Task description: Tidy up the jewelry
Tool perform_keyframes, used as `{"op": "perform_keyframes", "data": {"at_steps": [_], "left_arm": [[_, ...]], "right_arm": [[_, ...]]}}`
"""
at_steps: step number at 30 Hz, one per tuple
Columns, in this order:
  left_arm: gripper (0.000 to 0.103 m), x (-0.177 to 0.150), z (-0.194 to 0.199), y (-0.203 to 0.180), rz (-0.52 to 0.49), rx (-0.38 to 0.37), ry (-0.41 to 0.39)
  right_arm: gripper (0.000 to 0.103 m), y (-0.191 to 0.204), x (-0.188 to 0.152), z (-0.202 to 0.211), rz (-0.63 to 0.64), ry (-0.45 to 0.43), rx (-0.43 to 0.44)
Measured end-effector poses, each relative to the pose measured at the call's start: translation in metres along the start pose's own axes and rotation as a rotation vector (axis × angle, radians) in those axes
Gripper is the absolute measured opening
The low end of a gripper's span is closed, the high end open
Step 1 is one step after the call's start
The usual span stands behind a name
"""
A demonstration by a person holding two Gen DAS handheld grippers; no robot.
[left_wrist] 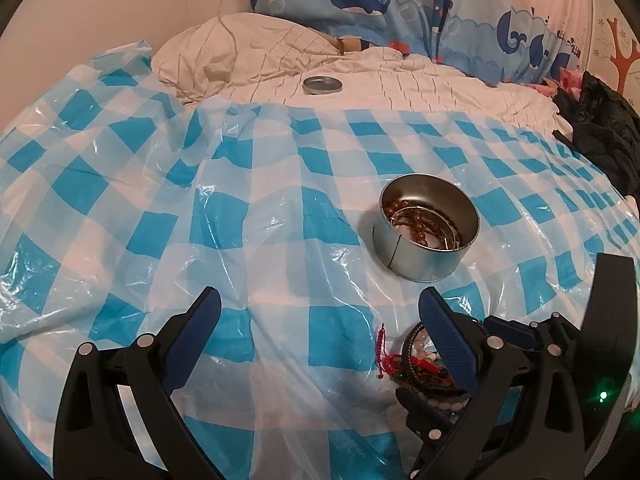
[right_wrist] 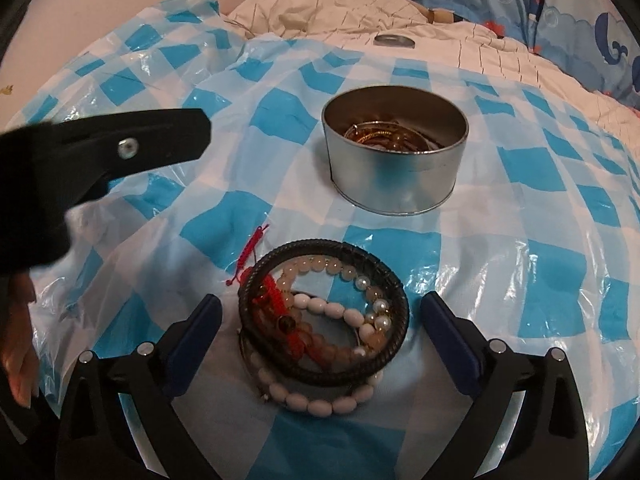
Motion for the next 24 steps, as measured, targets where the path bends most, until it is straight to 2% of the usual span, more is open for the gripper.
{"op": "perform_keyframes", "data": {"at_steps": [2,3,9,16,20,24], "left_arm": [[0.095,0.000,0.000,0.000,0.003,0.001,-0.001],[0.095,0.000,0.000,0.000,0.005,0.001,-0.002],[0.095,0.002,-0.001,0.002,0.007,0.001,-0.002],[0.095,-0.001,-0.004,0.005,0.010,0.006,0.011],[0.095,-0.011,-0.010,-0.015,-0.027,-0.051,0.038],[0.095,-0.030,-0.019,-0.044,-0.072,-0.138,0.101]], "right_arm": [[0.089,0.000,0.000,0.002,-0.011,-0.012,0.017],[0.075,0.000,0.001,0.004,-0.018,-0.016,0.026],[0.073,-0.006,0.004,0.014,-0.112,-0.026,0.090],[0.073,-0.054,0.020,0.049,-0.416,-0.103,0.205],[0.073,-0.080,0.022,0.054,-0.533,-0.120,0.197],[0.073,-0.084,0.023,0.052,-0.565,-0.111,0.209]]}}
Point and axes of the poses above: each gripper's, at about its wrist camera, not at the fingertips, and z roughly against the way its jaws point, y to its left, x to its top, the point moved 10 cm from there along -z, roughly the way its jaws point, and after that the axes turned 9 degrees about -y, right-handed, at the moved point
